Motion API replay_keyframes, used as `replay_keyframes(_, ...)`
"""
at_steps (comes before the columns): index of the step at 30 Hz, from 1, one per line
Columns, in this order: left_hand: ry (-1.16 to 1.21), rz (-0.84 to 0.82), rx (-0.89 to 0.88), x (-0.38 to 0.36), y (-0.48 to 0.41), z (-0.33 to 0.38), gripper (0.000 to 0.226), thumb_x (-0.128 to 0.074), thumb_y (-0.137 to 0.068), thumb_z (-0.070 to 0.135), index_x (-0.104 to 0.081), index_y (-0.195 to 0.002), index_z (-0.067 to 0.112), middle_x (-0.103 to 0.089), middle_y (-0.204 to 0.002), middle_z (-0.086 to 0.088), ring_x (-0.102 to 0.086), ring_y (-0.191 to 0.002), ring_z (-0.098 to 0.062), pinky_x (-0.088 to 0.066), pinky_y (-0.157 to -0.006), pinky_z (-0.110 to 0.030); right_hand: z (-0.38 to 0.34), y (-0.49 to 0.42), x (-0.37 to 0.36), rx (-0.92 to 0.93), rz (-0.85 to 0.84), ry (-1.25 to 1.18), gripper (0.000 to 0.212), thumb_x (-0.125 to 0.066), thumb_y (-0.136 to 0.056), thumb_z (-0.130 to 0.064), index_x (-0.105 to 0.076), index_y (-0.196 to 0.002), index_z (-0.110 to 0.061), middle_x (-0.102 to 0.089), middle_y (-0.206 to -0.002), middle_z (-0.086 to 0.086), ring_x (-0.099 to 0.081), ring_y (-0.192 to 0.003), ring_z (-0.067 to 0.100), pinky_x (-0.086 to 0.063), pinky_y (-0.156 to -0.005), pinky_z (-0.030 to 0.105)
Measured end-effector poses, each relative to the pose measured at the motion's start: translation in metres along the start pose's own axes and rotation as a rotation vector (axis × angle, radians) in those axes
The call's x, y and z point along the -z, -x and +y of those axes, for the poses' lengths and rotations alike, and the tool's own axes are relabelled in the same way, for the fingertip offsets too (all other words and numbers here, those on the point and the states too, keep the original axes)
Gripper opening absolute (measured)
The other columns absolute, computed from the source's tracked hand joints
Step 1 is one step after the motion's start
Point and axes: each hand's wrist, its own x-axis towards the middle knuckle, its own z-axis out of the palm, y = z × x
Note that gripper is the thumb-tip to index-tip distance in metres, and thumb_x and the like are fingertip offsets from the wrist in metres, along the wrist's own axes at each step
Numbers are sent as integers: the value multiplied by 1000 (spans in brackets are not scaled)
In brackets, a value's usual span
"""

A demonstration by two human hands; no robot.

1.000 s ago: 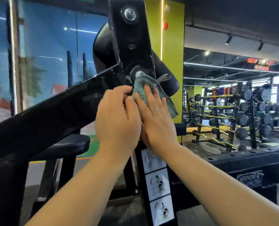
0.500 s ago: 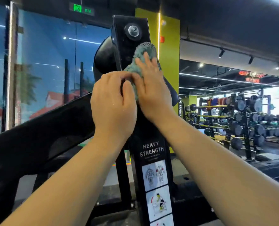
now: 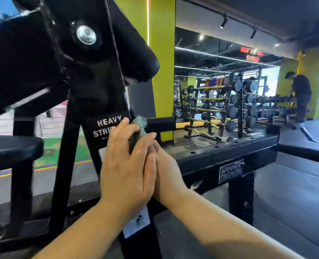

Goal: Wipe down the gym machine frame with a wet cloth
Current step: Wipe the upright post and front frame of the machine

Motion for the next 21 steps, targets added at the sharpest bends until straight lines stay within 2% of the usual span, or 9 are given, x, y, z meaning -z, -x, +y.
replay_keyframes(1, 6, -32, -16, -9, 7, 6, 37, -41, -89, 20, -62, -115, 4, -46, -128, -18, -34, -131, -34, -25, -110, -46, 9, 13, -5, 17, -87, 44, 70, -3, -84, -22, -36, -142, -3, -45, -143, 14, -40, -134, 22, -23, -114, 27)
replay_keyframes(3, -3, -93, -60, -25, 17, 14, 36, -41, -88, 19, -64, -110, 3, -49, -128, -17, -39, -127, -32, -23, -113, -45, 18, 31, -2, 13, -174, 88, 61, -9, -91, -19, -25, -147, -3, -32, -152, 13, -27, -141, 20, -9, -117, 24)
replay_keyframes(6, 38, -172, -24, -39, 19, 26, 38, -37, -89, 19, -67, -104, 2, -60, -116, -16, -50, -113, -29, -24, -113, -42, 28, 34, 17, 101, -332, 81, 49, -19, -99, -16, -23, -147, -6, -23, -154, 11, -18, -140, 20, -3, -112, 22)
replay_keyframes(8, 70, -220, 54, -48, 16, 32, 39, -35, -90, 22, -65, -105, 3, -62, -111, -12, -53, -105, -27, -33, -105, -37, 44, 30, 29, 95, -362, 9, 43, -32, -100, -16, -35, -142, -9, -34, -148, 9, -27, -136, 18, -10, -108, 22)
replay_keyframes(10, 89, -262, 101, -53, 15, 33, 39, -32, -92, 26, -62, -106, 4, -60, -110, -10, -54, -103, -27, -38, -94, -34, 72, 32, 31, 79, -323, -69, 40, -44, -95, -18, -49, -134, -9, -44, -143, 10, -32, -136, 20, -14, -112, 22)
replay_keyframes(13, 89, -304, 109, -63, 16, 35, 40, -31, -94, 29, -60, -109, 5, -59, -110, -8, -51, -104, -24, -36, -90, -30, 113, 45, 36, -170, -215, -131, 43, -56, -80, -20, -61, -120, -5, -51, -139, 14, -37, -137, 23, -18, -112, 23)
replay_keyframes(15, 75, -280, 141, -70, 14, 38, 38, -33, -93, 26, -60, -108, 4, -59, -109, -9, -48, -104, -22, -35, -88, -29, 116, 45, 30, -225, -176, -157, 44, -54, -76, -19, -63, -117, -5, -57, -132, 12, -46, -129, 25, -28, -108, 25)
replay_keyframes(19, 107, -197, 247, -76, 0, 44, 35, -33, -90, 22, -59, -105, 3, -58, -109, -11, -49, -104, -24, -32, -90, -26, 82, 37, 4, -41, -131, -130, 28, -59, -78, -18, -66, -103, -8, -67, -99, 6, -59, -95, 26, -43, -89, 30)
replay_keyframes(21, 100, -208, 285, -80, -8, 46, 36, -32, -91, 23, -60, -105, 4, -58, -108, -10, -50, -103, -24, -31, -88, -23, 82, 36, 0, -2, -159, -198, 30, -48, -79, -20, -66, -98, -5, -66, -91, 9, -60, -85, 29, -45, -77, 35)
